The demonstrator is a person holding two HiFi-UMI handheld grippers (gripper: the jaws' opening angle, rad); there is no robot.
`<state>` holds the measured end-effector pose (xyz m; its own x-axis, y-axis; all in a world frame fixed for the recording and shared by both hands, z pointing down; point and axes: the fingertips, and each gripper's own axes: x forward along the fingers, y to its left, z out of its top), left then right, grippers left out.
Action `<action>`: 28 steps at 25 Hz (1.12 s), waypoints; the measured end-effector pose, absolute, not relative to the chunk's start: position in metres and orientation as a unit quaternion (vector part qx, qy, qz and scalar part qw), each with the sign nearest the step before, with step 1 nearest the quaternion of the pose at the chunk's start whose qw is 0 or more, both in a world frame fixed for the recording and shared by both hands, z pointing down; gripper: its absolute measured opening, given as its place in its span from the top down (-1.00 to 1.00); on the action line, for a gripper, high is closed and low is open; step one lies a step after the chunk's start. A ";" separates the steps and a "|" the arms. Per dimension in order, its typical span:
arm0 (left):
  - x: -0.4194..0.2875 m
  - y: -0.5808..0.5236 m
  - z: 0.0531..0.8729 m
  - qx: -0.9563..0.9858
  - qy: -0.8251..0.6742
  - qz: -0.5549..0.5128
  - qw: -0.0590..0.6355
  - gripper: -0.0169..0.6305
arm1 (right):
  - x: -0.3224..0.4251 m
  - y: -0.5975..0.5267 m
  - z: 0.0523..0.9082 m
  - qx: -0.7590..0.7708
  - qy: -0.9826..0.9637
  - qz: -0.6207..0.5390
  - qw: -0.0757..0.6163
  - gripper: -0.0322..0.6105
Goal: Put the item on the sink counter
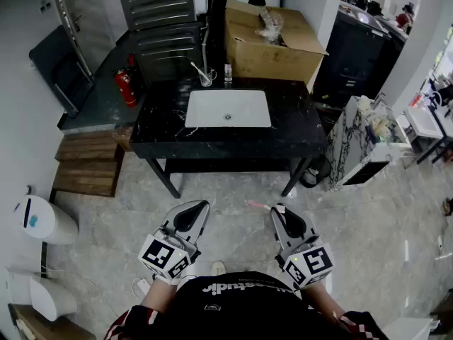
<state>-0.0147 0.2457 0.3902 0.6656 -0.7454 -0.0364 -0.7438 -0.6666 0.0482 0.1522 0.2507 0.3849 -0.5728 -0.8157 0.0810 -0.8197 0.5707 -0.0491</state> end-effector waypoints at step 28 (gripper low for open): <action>-0.052 0.238 0.397 0.914 -0.402 -0.044 0.032 0.90 | 0.107 0.234 0.384 0.466 -0.883 0.039 0.035 0.64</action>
<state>-0.0516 0.2381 0.3973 0.6732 -0.7374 -0.0544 -0.7317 -0.6750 0.0947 0.1067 0.2340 0.3843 -0.5625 -0.8208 0.0992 -0.8264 0.5619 -0.0364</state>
